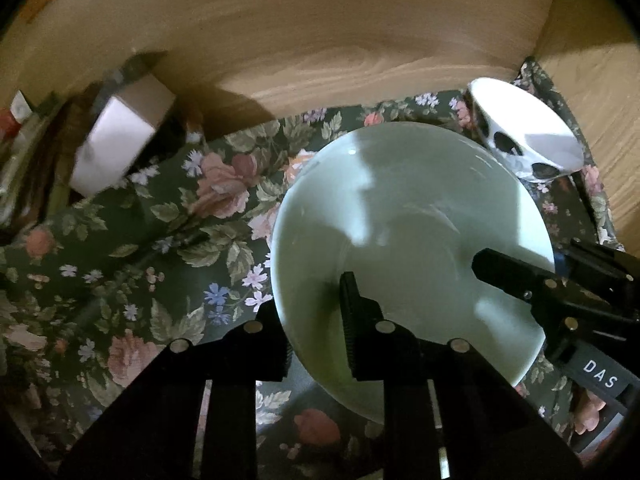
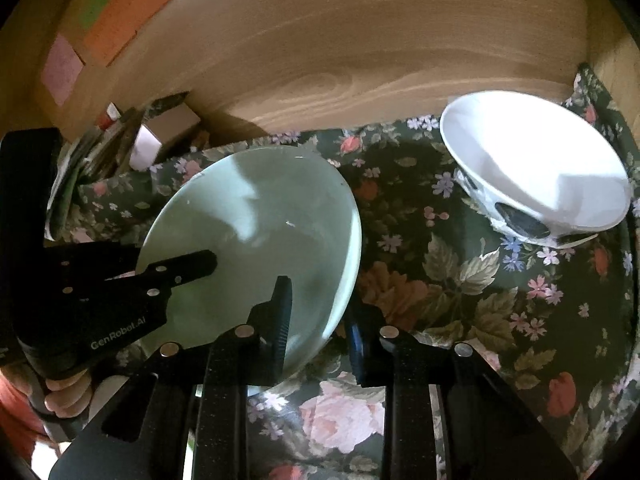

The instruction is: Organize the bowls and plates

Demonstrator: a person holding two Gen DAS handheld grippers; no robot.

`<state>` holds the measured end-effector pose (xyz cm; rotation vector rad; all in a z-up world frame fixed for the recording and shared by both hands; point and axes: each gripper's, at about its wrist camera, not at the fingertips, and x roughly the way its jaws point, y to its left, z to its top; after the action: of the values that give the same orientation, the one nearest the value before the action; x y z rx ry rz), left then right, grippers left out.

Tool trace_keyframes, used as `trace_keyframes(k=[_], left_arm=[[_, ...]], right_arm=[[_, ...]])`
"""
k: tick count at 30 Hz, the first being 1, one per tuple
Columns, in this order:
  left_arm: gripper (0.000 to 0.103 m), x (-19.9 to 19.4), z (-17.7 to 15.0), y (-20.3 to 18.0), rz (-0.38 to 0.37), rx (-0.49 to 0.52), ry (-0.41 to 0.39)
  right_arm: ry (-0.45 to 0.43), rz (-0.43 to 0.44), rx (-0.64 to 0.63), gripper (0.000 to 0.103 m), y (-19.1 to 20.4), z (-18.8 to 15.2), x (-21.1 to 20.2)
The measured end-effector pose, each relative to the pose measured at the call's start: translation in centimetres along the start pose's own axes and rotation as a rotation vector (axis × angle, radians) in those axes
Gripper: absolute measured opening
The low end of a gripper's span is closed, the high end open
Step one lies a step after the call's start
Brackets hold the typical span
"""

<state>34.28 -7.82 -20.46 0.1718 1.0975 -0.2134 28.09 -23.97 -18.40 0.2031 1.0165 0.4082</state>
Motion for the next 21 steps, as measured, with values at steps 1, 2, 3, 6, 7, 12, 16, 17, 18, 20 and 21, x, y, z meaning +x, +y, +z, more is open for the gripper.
trace_keyframes(k=[1,2,3,6,7,12,16,17,18,20,21], left_arm=[[0.02,-0.4,0.0,0.1,-0.001,-0.002,-0.009],[0.02,-0.8,-0.1,0.1,-0.004,-0.002,-0.016],[0.02,-1.3,-0.1,0.1,-0.007,-0.004,-0.026],[0.02,-2.8,-0.5,0.4,-0.009,-0.011,-0.057],[0.02,-3.4,-0.6,0.5,-0.008,-0.014,-0.066],[0.02,-5.9,-1.6,1.1,-0.009,-0.033,-0.104],[0.02,-7.6,-3.0,1.6,-0.011,-0.043,-0.123],[0.02,-8.1,-3.3,1.8,-0.014,-0.05,-0.126],[0.02,-8.3,-3.5,1.7,-0.014,-0.055,-0.128],[0.02,-9.0,-3.9,1.9,-0.012,-0.057,-0.139],[0.02,-9.5,-4.2,2.1,-0.011,-0.06,-0.145]], right_arm=[[-0.006,0.001,-0.002,0.023,0.2,0.0,-0.3],[-0.013,0.002,-0.003,0.023,0.3,0.1,-0.6],[-0.02,0.004,-0.003,0.023,0.5,0.1,-1.0],[-0.038,0.008,-0.01,0.023,1.1,0.1,-1.9],[-0.043,0.009,-0.013,0.023,1.3,0.1,-2.1],[-0.066,0.013,-0.031,0.023,2.7,-0.1,-3.4],[-0.084,0.017,-0.042,0.023,3.8,-0.4,-4.3],[-0.087,0.017,-0.045,0.023,4.1,-0.5,-4.5],[-0.092,0.019,-0.048,0.023,4.4,-0.6,-4.8],[-0.1,0.017,-0.056,0.023,5.0,-0.8,-5.3],[-0.102,0.018,-0.06,0.023,5.3,-0.9,-5.5]])
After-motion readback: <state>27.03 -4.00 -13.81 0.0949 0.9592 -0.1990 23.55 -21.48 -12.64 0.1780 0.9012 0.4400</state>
